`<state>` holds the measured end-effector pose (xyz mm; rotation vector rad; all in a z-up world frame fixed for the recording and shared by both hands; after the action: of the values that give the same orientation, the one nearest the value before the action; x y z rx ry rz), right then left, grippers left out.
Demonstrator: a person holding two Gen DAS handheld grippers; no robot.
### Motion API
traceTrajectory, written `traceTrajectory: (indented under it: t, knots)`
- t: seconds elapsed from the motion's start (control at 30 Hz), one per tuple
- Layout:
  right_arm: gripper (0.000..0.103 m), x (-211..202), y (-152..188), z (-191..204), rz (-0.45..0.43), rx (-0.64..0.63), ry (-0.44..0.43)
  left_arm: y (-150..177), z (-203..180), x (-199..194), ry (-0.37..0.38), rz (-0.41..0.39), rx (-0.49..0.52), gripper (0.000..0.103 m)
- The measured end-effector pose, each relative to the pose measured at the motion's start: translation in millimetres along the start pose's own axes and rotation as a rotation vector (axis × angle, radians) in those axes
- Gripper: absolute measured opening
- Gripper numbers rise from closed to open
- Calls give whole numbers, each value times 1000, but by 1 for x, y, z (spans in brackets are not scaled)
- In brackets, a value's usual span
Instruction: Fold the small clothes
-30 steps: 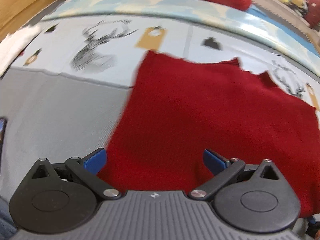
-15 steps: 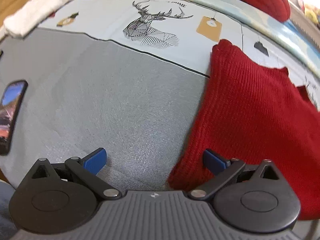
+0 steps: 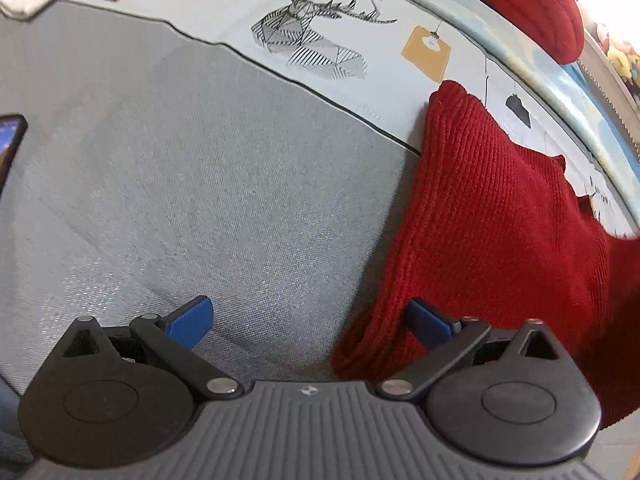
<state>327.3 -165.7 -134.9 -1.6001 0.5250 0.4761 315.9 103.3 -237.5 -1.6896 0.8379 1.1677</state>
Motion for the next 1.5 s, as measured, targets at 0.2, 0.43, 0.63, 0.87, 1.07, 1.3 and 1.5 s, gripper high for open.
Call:
traceTrajectory:
  t: [0.2,0.43,0.63,0.87,1.07,1.3,1.5]
  knots:
    - [15,-6,41,158,-9,-531,-273,-3,15,20,36,67,-58,103]
    - [15,0,73,186,41,-634,-345,-4,23,18,21,45,-21,103]
    - [15,-11,62,190,-9,-623,-323,-5,31,15,54,52,-51,103]
    - [35,9,93,205,88,-655,-333,-14,58,-12,-28,-28,-107,103]
    - [60,-5,77,190,164,-388,-545,-14,56,-41,119,-91,-109,103]
    - [54,-34,33,91,87,-89,-473,5,1,-47,205,-93,58,103]
    - [22,26,64,78,349,-136,-407,34,-28,-18,-23,-86,219,103]
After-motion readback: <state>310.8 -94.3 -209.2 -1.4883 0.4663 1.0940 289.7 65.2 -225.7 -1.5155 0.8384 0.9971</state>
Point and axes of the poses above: each gripper's, at about its wrist camera, not at the fingertips, and x roughly the way its jaws point, z to its left, y to its underside, the point moved 5 cm from there along x, roughly the way its jaws point, and after that the axes turned 2 degrees about -y, right-handed, at the moved point
